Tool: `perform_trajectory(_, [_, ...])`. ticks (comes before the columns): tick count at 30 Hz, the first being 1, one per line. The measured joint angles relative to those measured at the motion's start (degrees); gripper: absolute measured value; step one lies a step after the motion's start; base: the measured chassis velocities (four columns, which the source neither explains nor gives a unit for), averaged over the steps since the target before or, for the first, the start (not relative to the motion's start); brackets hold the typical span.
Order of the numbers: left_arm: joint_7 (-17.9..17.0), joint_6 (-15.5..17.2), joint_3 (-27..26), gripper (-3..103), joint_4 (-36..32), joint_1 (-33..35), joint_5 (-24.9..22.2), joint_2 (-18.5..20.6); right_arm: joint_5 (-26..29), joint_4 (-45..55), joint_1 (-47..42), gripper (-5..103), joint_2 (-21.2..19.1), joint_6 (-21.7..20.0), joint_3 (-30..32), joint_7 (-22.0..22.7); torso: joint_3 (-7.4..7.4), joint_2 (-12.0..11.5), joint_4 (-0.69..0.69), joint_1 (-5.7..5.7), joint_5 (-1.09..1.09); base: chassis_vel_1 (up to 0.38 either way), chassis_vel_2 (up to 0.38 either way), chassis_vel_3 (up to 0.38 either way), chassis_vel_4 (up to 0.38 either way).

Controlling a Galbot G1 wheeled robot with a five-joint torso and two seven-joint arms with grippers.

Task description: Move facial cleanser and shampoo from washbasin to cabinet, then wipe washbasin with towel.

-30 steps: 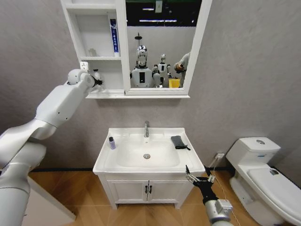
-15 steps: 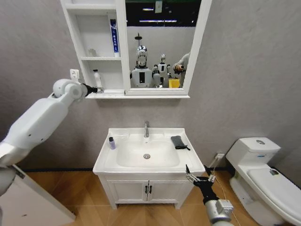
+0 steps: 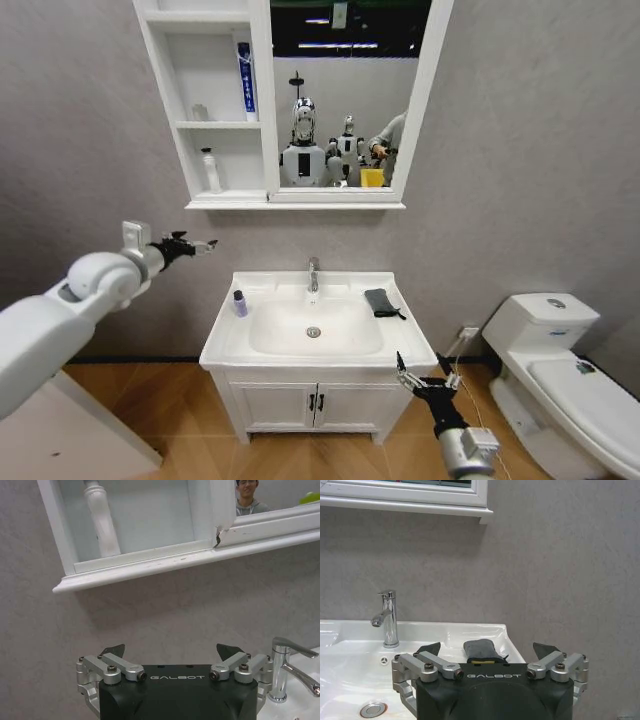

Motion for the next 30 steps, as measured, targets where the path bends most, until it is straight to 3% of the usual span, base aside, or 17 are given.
perform_trajectory(2, [-0.14,-1.03,-0.02,100,-0.05,0.99,0.61,-0.57,-0.11,0.09,-0.02,100,0.17,0.01,-0.01,0.02,0.0,0.0,0.0,0.0,-0.01,0.0,0.0,0.0,0.0])
perform_trajectory(5, [-0.38,-6.78,-0.69,100,0.48,7.72,4.9,-3.64,-0.35,-0.16,0.13,100,0.59,0.45,0.01,0.46,0.0,0.0,0.04,0.0,-0.01,0.0,0.0,0.0,0.0])
perform_trajectory(11, [-2.16,-11.05,-1.29,100,3.2,13.83,8.87,-8.76,-0.23,-1.19,0.74,100,0.87,1.12,0.09,2.35,0.0,0.0,0.04,0.0,-0.01,0.0,0.0,0.0,0.0])
perform_trajectory(17, [-3.28,-12.71,-0.67,100,7.61,15.79,12.74,-12.65,-0.49,-1.59,0.67,100,0.85,1.22,-0.03,2.31,0.01,0.0,0.04,0.01,0.0,0.0,0.0,0.0,0.0])
perform_trajectory(22, [-1.59,-14.46,0.35,100,12.88,17.38,16.38,-16.33,-0.76,-1.97,0.64,100,0.86,1.27,-0.04,2.25,0.0,-0.01,0.04,0.01,-0.02,0.0,0.0,0.0,0.0])
perform_trajectory(30, [-0.28,-15.05,1.7,100,16.46,17.12,17.62,-19.11,-0.86,-2.43,0.8,100,0.88,1.28,-0.12,2.14,0.0,-0.01,0.04,0.01,0.0,0.0,0.0,0.0,0.0])
